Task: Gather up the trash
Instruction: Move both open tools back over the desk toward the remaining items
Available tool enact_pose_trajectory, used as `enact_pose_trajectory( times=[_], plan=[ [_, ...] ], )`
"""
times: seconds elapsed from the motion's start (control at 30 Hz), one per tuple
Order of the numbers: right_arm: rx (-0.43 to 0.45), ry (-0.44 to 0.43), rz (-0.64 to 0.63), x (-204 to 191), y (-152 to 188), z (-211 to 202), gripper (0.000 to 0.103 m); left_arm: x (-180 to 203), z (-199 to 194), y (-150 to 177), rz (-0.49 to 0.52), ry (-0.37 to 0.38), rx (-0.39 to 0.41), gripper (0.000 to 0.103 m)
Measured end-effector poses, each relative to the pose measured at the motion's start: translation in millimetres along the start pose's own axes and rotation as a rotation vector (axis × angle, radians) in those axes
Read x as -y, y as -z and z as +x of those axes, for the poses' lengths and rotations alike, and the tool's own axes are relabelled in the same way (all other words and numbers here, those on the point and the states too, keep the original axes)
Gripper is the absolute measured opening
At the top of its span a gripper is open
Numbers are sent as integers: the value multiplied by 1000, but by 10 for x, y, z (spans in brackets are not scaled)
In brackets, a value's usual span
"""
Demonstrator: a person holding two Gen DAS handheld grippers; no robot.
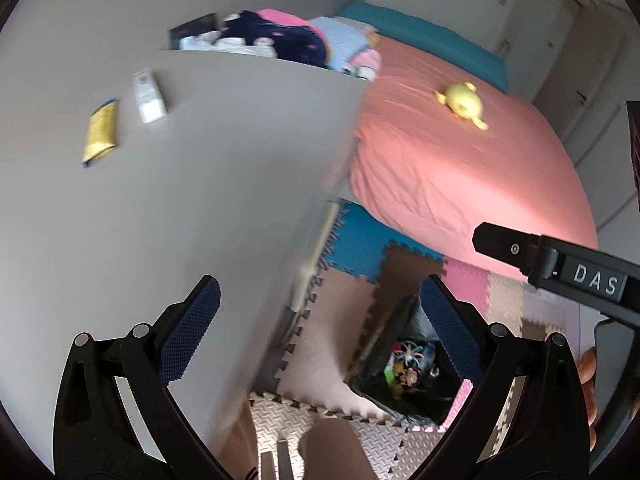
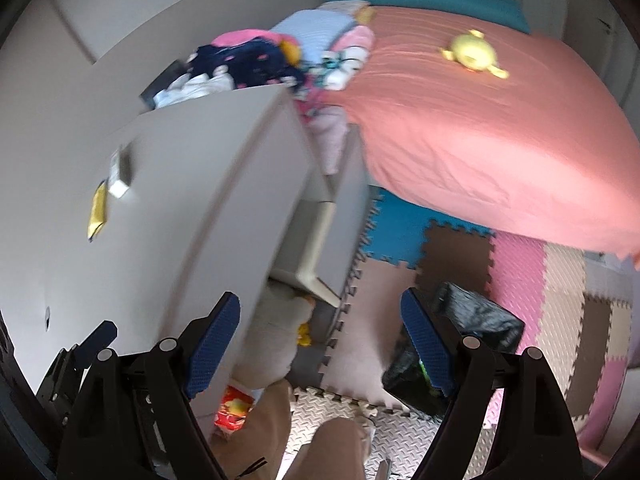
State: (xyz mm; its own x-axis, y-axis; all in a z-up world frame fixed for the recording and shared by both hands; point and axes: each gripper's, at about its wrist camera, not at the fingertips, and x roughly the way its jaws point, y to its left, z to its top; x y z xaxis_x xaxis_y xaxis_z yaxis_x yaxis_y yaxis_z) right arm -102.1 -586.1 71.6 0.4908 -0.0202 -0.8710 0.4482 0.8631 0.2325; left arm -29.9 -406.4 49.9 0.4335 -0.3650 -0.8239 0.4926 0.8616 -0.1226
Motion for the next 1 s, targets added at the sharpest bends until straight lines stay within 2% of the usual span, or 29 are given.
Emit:
enact_pose_trajectory(
  times=[0.23, 0.4, 0.57, 0.73, 0.87, 1.0],
  plan=[
    [-25, -48, -107, -767, -277, 296, 83, -711, 52, -249, -111, -57, -1, 97],
    [-24, -96, -189, -1307, -499, 525, 83, -1357, 151, -438, -264, -115, -24, 97],
    [-39, -122, -257, -1766, -681, 764, 83, -1866, 220, -631, -364, -154, -14, 97],
    [-41, -140, -308, -2164, -849, 957, 83, -2207, 323, -820, -425, -193, -24, 93],
    [-46, -154, -345, -2510, -1006, 1103, 82, -2424, 396, -900, -465, -193, -48, 87],
    [-59, -169, -360, -2798, -1169, 1270, 82, -2564, 452, -925, -474, -183, -67, 87]
  ],
)
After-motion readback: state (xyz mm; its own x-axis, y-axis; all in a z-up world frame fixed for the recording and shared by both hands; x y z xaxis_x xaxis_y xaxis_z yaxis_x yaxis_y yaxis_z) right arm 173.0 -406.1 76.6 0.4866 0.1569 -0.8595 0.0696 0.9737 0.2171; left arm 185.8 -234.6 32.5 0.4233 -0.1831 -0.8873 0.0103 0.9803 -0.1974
